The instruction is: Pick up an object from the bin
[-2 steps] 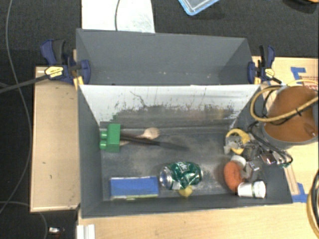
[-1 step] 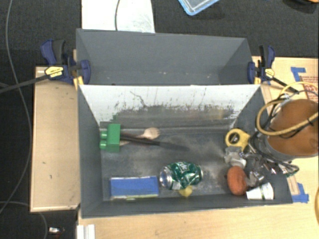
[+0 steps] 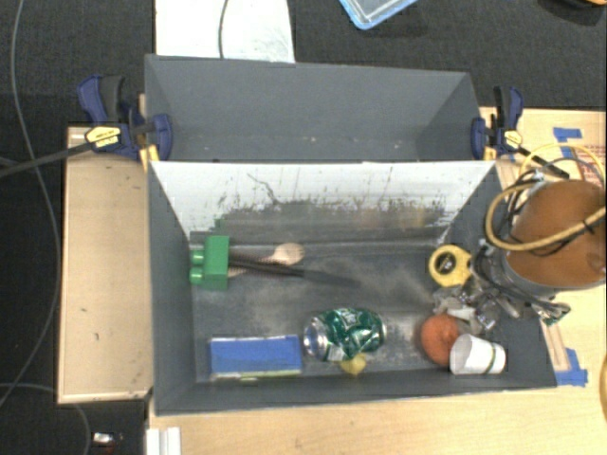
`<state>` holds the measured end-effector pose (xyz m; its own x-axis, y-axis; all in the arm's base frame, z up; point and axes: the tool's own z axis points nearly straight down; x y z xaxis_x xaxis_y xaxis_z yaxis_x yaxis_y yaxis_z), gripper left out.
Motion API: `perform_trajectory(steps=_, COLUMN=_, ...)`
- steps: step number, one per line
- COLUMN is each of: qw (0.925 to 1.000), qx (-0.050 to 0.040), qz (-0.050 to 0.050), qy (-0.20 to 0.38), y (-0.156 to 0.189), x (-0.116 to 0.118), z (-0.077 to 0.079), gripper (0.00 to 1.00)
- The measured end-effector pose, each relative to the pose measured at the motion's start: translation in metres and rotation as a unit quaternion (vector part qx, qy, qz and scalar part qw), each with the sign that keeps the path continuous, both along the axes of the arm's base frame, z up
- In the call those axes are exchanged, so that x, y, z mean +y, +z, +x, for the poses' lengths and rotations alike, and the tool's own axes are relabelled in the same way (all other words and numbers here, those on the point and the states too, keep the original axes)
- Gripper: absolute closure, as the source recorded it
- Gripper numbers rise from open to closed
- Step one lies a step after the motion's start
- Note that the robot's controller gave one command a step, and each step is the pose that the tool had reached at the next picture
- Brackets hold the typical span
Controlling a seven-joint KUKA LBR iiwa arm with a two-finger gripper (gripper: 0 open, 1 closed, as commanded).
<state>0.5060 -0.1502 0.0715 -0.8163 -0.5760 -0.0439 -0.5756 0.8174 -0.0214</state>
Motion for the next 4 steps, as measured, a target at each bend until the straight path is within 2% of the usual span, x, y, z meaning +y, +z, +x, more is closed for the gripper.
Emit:
perform_trajectory(steps=2, qw=1.0, qx=-0.0003, qz=0.0, qy=0.008, y=0.0, x=0.0, z=0.0, gripper=1.0)
perform_trajectory(steps=3, qw=0.9986, qx=0.0015, qz=-0.002, qy=0.053, y=0.076, x=0.007, z=-0.005, gripper=1.0)
perform_trajectory(steps=4, qw=0.9972, qx=-0.0049, qz=-0.004, qy=0.075, y=0.048, x=0.001, z=-0.014, gripper=1.0)
